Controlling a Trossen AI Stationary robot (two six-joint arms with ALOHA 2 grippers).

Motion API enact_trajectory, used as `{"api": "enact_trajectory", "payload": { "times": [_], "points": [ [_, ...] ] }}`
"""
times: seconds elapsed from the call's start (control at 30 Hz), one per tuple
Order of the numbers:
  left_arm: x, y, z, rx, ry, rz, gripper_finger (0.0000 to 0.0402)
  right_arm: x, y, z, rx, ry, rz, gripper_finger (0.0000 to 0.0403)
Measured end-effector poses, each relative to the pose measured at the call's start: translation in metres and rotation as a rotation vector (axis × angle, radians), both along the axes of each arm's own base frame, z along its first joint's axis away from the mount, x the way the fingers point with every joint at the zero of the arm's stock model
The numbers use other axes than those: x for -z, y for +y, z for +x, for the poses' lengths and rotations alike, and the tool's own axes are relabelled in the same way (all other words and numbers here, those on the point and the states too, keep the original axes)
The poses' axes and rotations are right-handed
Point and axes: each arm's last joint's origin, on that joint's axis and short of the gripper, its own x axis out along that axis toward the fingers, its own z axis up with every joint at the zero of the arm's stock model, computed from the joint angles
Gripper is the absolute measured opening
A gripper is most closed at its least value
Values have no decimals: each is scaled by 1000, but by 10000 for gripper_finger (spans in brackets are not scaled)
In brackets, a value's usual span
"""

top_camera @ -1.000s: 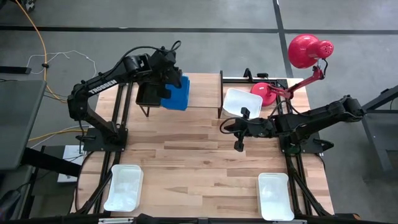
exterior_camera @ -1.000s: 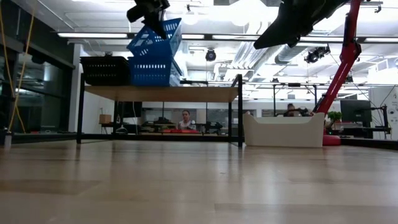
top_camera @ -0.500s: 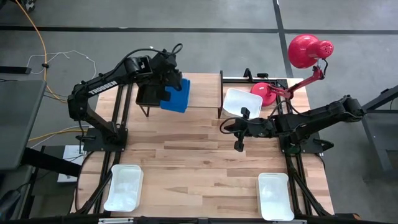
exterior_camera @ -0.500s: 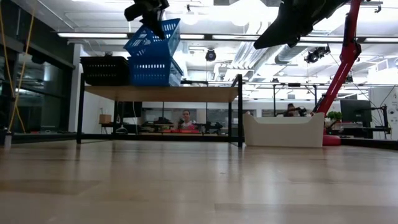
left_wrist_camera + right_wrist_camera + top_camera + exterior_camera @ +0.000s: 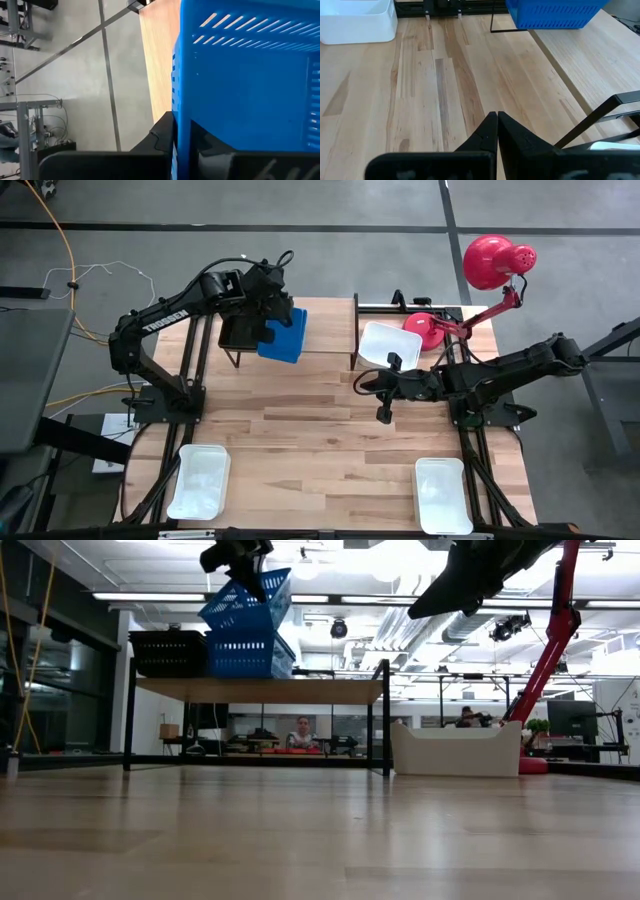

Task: Stack baskets on shelf by color
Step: Stack the blue bin on the blue bin on the shelf

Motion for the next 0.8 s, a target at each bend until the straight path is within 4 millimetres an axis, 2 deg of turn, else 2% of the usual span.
{"api": "enact_trajectory", "payload": {
  "times": [0.37,0.8],
  "points": [
    [0,1,0,5,23,26,3,0,0,0,20,-4,-5,0],
    [0,2,-1,-11,30,42,83,-1,-1,0,29,-15,-6,0]
  ]
}}
